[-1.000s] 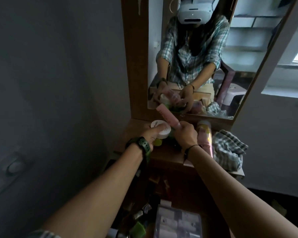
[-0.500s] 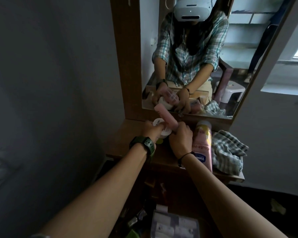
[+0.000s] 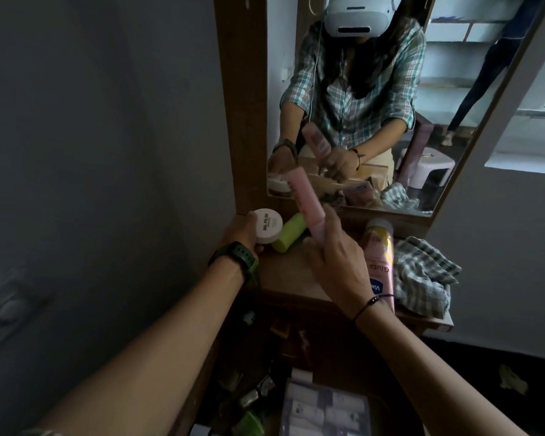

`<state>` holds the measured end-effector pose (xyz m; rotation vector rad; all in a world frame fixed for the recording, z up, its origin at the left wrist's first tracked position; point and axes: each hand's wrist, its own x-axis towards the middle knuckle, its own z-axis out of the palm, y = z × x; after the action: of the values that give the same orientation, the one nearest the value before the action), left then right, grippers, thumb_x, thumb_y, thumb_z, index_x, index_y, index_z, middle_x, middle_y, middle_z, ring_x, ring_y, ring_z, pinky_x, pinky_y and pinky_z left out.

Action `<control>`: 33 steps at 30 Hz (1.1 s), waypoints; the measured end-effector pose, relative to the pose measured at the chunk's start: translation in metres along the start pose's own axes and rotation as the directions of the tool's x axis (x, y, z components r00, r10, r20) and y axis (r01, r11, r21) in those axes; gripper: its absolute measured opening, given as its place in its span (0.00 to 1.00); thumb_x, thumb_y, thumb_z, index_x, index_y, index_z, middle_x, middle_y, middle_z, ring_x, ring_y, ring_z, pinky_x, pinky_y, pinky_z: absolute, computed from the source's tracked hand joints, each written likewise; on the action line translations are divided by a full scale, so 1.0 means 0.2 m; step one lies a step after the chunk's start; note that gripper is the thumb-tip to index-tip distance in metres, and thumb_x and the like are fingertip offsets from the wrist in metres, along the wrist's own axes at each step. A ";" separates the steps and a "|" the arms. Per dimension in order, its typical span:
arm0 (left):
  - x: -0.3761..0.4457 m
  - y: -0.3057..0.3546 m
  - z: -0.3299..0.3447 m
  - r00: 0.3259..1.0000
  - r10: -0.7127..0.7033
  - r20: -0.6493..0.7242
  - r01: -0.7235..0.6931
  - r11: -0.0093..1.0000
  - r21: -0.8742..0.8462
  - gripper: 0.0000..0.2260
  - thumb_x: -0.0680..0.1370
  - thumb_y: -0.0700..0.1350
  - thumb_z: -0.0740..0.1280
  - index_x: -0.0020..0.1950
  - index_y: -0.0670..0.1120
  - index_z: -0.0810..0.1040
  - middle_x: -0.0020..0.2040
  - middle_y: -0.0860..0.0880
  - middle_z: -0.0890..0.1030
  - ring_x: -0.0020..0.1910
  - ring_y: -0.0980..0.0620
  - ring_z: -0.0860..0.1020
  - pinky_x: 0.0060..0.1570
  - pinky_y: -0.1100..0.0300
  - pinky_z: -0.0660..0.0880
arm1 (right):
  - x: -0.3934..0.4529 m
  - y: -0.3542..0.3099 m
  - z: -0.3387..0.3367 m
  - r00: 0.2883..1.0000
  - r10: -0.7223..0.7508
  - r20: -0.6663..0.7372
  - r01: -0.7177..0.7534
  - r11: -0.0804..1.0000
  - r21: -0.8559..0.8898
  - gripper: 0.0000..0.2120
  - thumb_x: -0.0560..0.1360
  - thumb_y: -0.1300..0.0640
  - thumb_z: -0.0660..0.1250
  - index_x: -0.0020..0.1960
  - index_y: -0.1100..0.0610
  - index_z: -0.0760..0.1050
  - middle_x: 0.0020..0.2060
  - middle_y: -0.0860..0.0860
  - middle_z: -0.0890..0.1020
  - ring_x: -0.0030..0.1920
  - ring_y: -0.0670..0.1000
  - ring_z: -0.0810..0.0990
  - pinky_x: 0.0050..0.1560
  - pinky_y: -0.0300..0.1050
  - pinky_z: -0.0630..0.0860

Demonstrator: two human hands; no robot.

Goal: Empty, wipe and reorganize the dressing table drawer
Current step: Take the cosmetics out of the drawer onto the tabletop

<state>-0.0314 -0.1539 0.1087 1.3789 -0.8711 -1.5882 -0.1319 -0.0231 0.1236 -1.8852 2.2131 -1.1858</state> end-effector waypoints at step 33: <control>-0.02 -0.02 -0.12 0.979 0.186 0.079 -0.186 0.681 0.708 0.23 0.77 0.45 0.62 0.71 0.41 0.65 0.69 0.41 0.69 0.64 0.41 0.72 0.62 0.49 0.73 | 0.04 0.00 0.15 0.921 0.281 0.269 -0.089 0.825 -0.558 0.41 0.75 0.40 0.59 0.75 0.50 0.36 0.56 0.57 0.80 0.50 0.57 0.81 0.40 0.48 0.68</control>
<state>-0.0078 -0.1484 0.1039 1.7293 -1.6979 -1.1087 -0.1202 -0.0455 0.1063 -1.7691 2.6104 -0.1728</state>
